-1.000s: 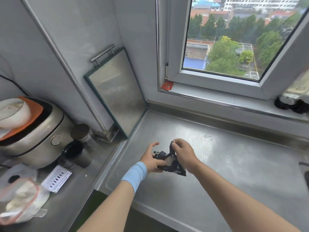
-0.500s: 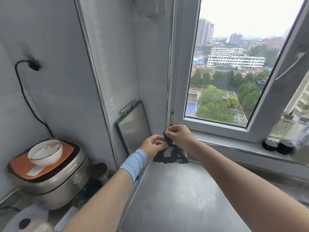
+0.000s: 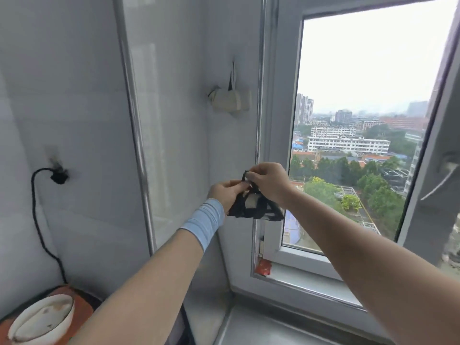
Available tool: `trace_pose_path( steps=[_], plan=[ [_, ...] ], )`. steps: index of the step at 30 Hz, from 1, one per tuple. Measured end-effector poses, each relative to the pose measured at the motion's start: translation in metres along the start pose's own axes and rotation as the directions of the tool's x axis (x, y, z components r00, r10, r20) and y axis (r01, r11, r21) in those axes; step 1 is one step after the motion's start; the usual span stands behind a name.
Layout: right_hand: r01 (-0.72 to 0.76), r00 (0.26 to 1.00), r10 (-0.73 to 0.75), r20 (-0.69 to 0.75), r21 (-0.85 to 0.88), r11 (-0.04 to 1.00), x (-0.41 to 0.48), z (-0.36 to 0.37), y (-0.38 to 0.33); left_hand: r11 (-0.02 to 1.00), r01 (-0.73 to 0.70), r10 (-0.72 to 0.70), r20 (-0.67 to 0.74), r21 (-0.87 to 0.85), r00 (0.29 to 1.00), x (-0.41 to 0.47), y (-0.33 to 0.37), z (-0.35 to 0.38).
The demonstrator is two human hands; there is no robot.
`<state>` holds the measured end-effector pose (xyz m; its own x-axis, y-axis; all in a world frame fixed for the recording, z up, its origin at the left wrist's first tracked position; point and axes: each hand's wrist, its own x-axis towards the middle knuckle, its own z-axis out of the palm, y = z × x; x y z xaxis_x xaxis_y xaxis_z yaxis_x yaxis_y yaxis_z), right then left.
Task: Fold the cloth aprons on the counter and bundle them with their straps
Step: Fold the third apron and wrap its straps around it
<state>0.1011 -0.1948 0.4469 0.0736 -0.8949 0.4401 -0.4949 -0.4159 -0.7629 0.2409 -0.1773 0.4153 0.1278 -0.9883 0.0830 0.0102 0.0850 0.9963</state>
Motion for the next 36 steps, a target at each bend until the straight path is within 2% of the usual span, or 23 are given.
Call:
trace_pose_path(
  steps=[2,5,9,12,14,17,22,28,32,36],
  plan=[
    [0.052,0.998,-0.052,-0.025,-0.019,0.998,0.028,-0.008,-0.017,0.979,-0.137,0.153,-0.1,0.151,0.983,0.021,0.028,0.002],
    [0.132,0.987,-0.137,-0.089,-0.056,0.99,0.072,-0.02,-0.044,0.865,-0.323,0.412,-0.178,0.383,0.894,0.048,0.081,0.002],
    [0.211,0.963,-0.21,-0.169,-0.011,0.977,0.121,-0.028,-0.08,0.782,-0.479,0.59,-0.226,0.398,0.776,0.082,0.138,-0.004],
    [0.269,0.933,-0.251,-0.257,0.037,0.962,0.15,-0.034,-0.106,0.698,-0.586,0.69,-0.17,0.411,0.704,0.103,0.174,-0.007],
    [0.282,0.918,-0.255,-0.302,0.047,0.958,0.169,-0.04,-0.122,0.678,-0.595,0.708,-0.163,0.431,0.688,0.119,0.196,-0.008],
    [0.273,0.902,-0.244,-0.356,0.033,0.962,0.197,-0.049,-0.141,0.703,-0.567,0.683,-0.185,0.429,0.707,0.139,0.228,-0.005],
    [0.227,0.901,-0.209,-0.381,0.003,0.974,0.241,-0.055,-0.158,0.708,-0.51,0.665,-0.219,0.489,0.714,0.17,0.262,0.003],
    [0.149,0.913,-0.158,-0.376,-0.052,0.987,0.285,-0.047,-0.162,0.699,-0.434,0.627,-0.196,0.569,0.753,0.205,0.277,0.001],
    [0.048,0.912,-0.08,-0.403,-0.088,0.995,0.3,-0.043,-0.162,0.725,-0.416,0.595,-0.195,0.548,0.78,0.22,0.277,-0.003],
    [0.03,0.931,-0.059,-0.36,-0.086,0.996,0.301,-0.048,-0.167,0.752,-0.428,0.582,-0.201,0.501,0.788,0.225,0.278,-0.003]
  ],
)
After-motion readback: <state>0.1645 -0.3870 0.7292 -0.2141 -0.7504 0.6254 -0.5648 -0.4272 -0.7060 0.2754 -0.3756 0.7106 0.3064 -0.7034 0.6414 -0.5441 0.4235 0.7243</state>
